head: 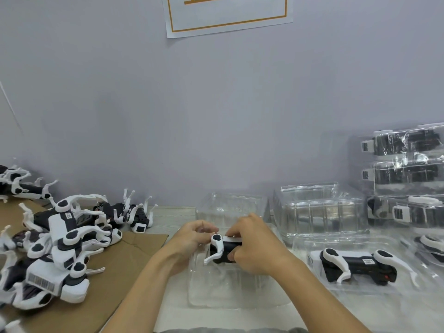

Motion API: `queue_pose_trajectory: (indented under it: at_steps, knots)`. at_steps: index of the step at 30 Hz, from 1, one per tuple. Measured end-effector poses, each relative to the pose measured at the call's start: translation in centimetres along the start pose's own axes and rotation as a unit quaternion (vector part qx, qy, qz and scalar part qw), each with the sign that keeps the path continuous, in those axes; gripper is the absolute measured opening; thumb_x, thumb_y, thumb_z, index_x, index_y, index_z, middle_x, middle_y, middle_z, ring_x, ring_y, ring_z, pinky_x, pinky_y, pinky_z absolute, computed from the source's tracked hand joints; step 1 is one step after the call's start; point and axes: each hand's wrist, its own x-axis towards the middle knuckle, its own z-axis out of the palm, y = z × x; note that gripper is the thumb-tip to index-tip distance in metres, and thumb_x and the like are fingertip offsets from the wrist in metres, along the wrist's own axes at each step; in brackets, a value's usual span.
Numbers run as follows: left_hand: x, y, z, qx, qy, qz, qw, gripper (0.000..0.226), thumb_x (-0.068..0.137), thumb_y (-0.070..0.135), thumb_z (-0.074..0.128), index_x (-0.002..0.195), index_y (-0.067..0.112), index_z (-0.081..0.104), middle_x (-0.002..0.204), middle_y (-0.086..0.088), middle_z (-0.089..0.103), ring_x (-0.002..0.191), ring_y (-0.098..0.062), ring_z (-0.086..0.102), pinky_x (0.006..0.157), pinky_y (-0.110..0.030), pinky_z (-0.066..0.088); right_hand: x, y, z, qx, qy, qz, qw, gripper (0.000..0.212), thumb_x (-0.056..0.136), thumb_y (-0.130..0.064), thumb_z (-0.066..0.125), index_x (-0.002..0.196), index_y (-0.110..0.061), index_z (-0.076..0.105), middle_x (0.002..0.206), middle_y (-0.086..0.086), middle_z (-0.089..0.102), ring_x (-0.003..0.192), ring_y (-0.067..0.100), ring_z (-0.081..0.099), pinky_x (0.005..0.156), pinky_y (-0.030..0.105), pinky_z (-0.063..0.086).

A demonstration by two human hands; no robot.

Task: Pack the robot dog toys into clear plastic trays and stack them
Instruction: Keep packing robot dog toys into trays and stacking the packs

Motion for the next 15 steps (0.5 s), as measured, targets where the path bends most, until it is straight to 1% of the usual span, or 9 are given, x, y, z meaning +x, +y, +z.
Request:
queue_pose_trajectory:
  at_steps: [1,2,5,6,8,10,12,13,15]
  knots:
    - [-0.03,0.03,0.01,-0.003,0.000,-0.003,1.000,0.014,0.089,-0.007,0.063,0.095,0.005,0.068,0.097,-0.010,0.069,0.081,-0.023,0.062,0.073,-0.033,0.050,0.04,0.02,-0.02,0.002,-0.003,0.001,1.000,0.007,0.078,-0.025,0.074,0.083,-0.030,0.071,0.104,0.000,0.053,0.097,0.015,0.049,0.068,0.026,0.042]
    - [-0.09,0.00,0.00,-0.014,0.000,-0.004,1.000,0.014,0.090,-0.007,0.062,0.096,0.004,0.068,0.096,-0.010,0.069,0.080,-0.023,0.062,0.071,-0.033,0.050,0.08,0.07,-0.04,0.005,-0.004,0.001,1.000,0.010,0.078,-0.026,0.075,0.088,-0.030,0.073,0.105,0.000,0.053,0.096,0.014,0.048,0.070,0.026,0.042]
    - [-0.39,-0.17,0.11,-0.074,-0.018,-0.008,0.997,0.016,0.088,-0.006,0.060,0.098,0.004,0.068,0.089,-0.011,0.070,0.069,-0.021,0.065,0.061,-0.033,0.052,0.17,0.22,-0.11,0.017,0.000,-0.001,1.000,0.014,0.078,-0.025,0.075,0.093,-0.027,0.074,0.104,0.001,0.054,0.097,0.010,0.042,0.076,0.029,0.045]
    - [-0.50,-0.20,0.11,-0.086,-0.026,-0.010,0.996,0.017,0.083,-0.002,0.063,0.098,0.004,0.068,0.088,-0.011,0.070,0.068,-0.021,0.065,0.060,-0.033,0.052,0.15,0.21,-0.13,0.018,0.002,-0.001,1.000,0.015,0.079,-0.024,0.075,0.093,-0.025,0.075,0.103,0.000,0.055,0.097,0.009,0.040,0.078,0.030,0.047]
    - [-0.60,-0.22,-0.05,-0.100,-0.038,-0.021,0.994,0.029,0.070,0.008,0.064,0.099,0.006,0.069,0.089,-0.011,0.069,0.070,-0.022,0.064,0.061,-0.033,0.052,0.21,0.32,-0.11,0.018,0.006,-0.002,1.000,0.015,0.079,-0.022,0.074,0.094,-0.024,0.076,0.099,-0.001,0.057,0.099,0.008,0.037,0.079,0.031,0.048]
    - [-0.68,-0.08,-0.16,-0.097,-0.042,-0.029,0.994,0.034,0.066,0.010,0.063,0.099,0.007,0.070,0.091,-0.008,0.070,0.073,-0.021,0.064,0.062,-0.033,0.051,0.21,0.37,-0.09,0.026,0.001,-0.002,1.000,0.015,0.079,-0.022,0.075,0.094,-0.024,0.076,0.098,-0.002,0.058,0.099,0.007,0.035,0.076,0.028,0.045]
    - [-0.64,0.08,-0.14,-0.083,-0.041,-0.029,0.995,0.030,0.069,0.006,0.065,0.099,0.007,0.070,0.093,-0.007,0.071,0.071,-0.020,0.065,0.061,-0.032,0.051,0.16,0.25,-0.11,0.023,-0.005,-0.003,1.000,0.008,0.078,-0.025,0.076,0.086,-0.026,0.075,0.096,-0.002,0.058,0.098,0.007,0.035,0.068,0.024,0.039]
    - [-0.59,0.23,-0.07,-0.068,-0.037,-0.030,0.997,0.025,0.075,0.001,0.066,0.099,0.006,0.069,0.095,-0.009,0.070,0.071,-0.020,0.065,0.062,-0.032,0.050,0.14,0.15,-0.13,0.013,-0.007,0.001,1.000,0.006,0.078,-0.025,0.076,0.077,-0.028,0.071,0.094,-0.002,0.057,0.097,0.008,0.036,0.063,0.021,0.035]
    - [-0.46,0.45,-0.02,-0.030,-0.024,-0.034,0.999,0.024,0.086,-0.011,0.057,0.101,0.004,0.067,0.099,-0.013,0.069,0.072,-0.022,0.063,0.066,-0.031,0.049,0.25,0.23,0.08,-0.010,-0.008,0.009,1.000,0.027,0.078,-0.022,0.074,0.061,-0.032,0.056,0.091,-0.002,0.053,0.095,0.010,0.037,0.057,0.017,0.028]
